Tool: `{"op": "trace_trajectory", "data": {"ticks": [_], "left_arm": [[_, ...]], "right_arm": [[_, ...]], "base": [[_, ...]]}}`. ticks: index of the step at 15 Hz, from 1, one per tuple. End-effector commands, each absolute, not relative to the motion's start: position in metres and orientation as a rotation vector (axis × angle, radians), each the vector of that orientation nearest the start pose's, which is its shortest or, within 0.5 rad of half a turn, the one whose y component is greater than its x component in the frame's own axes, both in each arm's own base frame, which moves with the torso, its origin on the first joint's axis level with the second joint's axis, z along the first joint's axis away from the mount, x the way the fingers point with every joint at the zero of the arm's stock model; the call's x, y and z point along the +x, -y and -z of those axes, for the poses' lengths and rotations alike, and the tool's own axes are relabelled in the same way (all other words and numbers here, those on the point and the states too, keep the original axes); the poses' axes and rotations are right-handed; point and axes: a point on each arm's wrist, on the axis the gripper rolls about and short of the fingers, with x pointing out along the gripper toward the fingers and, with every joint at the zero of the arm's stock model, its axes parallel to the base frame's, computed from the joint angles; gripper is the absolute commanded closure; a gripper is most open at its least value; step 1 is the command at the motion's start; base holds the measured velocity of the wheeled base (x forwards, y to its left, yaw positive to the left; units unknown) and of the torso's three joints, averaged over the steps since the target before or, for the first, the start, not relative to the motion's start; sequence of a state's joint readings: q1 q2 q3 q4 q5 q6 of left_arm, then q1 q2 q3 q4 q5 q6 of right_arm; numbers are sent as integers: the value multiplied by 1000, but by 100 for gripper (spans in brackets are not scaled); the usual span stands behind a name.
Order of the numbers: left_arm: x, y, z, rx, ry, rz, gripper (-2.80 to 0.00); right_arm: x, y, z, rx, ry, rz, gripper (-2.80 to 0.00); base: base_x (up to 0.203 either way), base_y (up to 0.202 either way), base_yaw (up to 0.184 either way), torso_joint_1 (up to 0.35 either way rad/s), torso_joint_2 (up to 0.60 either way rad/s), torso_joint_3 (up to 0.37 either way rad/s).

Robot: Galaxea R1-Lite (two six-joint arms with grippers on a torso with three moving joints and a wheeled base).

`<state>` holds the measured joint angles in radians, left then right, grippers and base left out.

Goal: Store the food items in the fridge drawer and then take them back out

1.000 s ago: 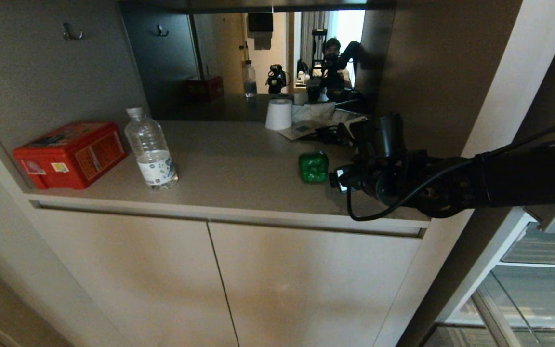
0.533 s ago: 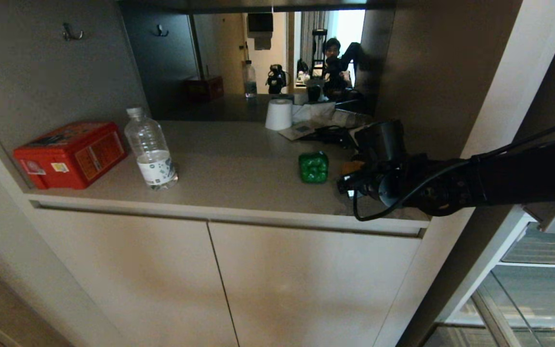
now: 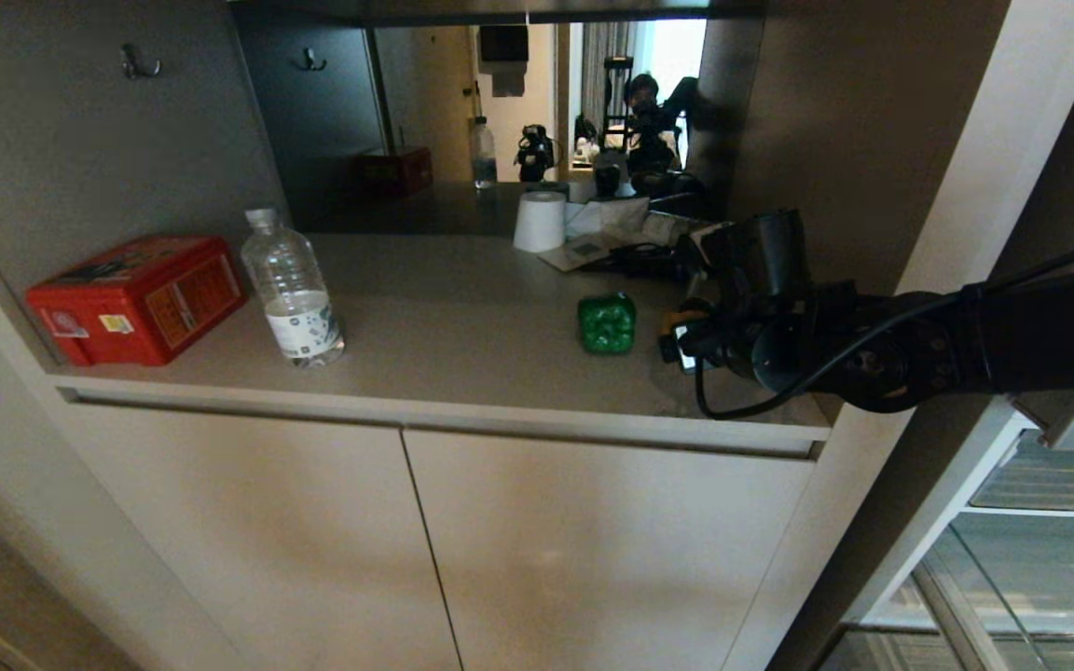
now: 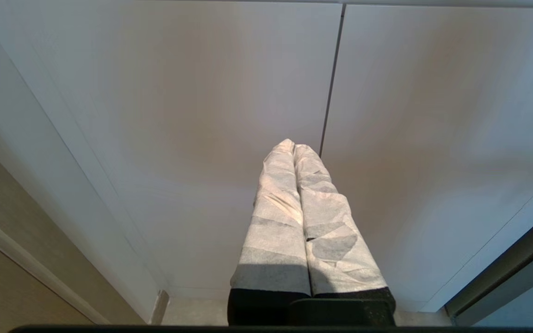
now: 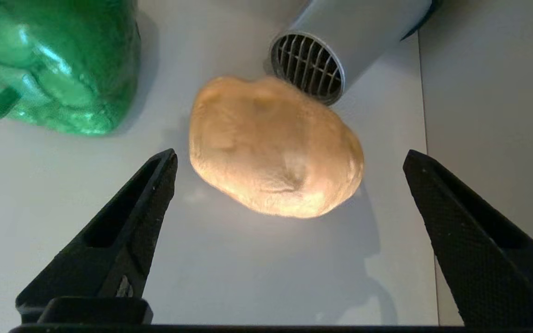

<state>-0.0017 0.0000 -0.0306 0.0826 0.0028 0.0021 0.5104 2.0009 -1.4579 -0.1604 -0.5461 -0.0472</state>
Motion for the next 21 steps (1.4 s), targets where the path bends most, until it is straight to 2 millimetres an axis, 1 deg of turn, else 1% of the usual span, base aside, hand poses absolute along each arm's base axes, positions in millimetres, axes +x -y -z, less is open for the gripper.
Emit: {"op": "trace_trajectory", "data": {"ticks": [1,2,6,11,12,14,18,19,21], "left_arm": [[-25,0,-75,2,-54,-2,0],[-25,0,-75,2,-52,-1,0],[-25,0,-75,3,-52,-1,0],[-25,0,-75,2,-52,-1,0],[-25,0,-75,2,-52,-1,0],[-25,0,-75,3,-52,-1,0],[-25,0,-75,2,-52,-1,0],[-25,0,-75,2,-52,-1,0],[-25,0,-75,3,-52,-1,0]], "right_arm": [[366,-191,-205,-237,-335,17,-280],[371,-194,-201,-232,-341,-15,-280],[387,-201,-196,-206,-334,-57,-280],[385,-200,-197,-208,-351,-68,-280],[382,-198,-201,-203,-356,-67,-280],[369,-192,-217,-170,-361,-62,-280],[327,-173,-251,-122,-392,-62,-280],[322,-170,-254,-116,-393,-58,-280],[323,-171,-252,-119,-398,-55,-280]], "base": [[0,0,0,0,0,0],[0,0,0,0,0,0],[0,0,0,0,0,0],[0,0,0,0,0,0],[0,0,0,0,0,0],[0,0,0,0,0,0],[0,0,0,0,0,0],[0,0,0,0,0,0],[0,0,0,0,0,0]]}}
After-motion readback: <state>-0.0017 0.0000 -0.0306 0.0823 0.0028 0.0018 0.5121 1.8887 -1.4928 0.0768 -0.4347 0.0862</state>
